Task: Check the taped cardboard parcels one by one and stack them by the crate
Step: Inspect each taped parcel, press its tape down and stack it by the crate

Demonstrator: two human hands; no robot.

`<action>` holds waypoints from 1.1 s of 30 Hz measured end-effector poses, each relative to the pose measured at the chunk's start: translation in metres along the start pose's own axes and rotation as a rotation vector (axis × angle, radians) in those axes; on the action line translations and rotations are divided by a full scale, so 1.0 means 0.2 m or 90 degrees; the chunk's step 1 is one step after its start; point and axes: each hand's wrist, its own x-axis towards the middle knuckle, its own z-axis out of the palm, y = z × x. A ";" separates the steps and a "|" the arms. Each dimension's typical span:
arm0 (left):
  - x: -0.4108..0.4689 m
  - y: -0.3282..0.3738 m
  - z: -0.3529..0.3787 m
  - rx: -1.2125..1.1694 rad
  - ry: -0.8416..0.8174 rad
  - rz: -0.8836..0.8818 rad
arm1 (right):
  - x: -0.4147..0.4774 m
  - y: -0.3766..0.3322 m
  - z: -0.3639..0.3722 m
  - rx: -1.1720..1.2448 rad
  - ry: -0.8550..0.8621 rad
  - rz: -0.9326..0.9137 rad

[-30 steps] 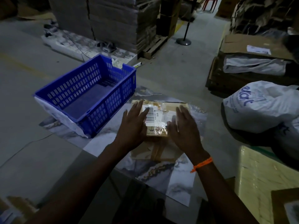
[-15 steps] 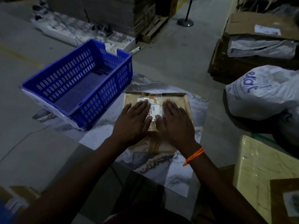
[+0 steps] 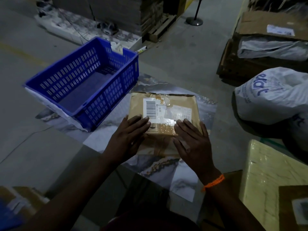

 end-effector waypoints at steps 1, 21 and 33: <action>0.01 0.00 0.00 -0.013 0.004 -0.009 | 0.01 0.00 0.00 0.017 -0.002 0.014; -0.08 0.08 0.05 -0.259 0.129 -0.423 | -0.24 0.04 0.06 0.511 -0.139 0.519; -0.02 -0.05 0.08 -0.672 -0.059 -0.606 | -0.18 0.14 -0.01 0.633 -0.119 0.689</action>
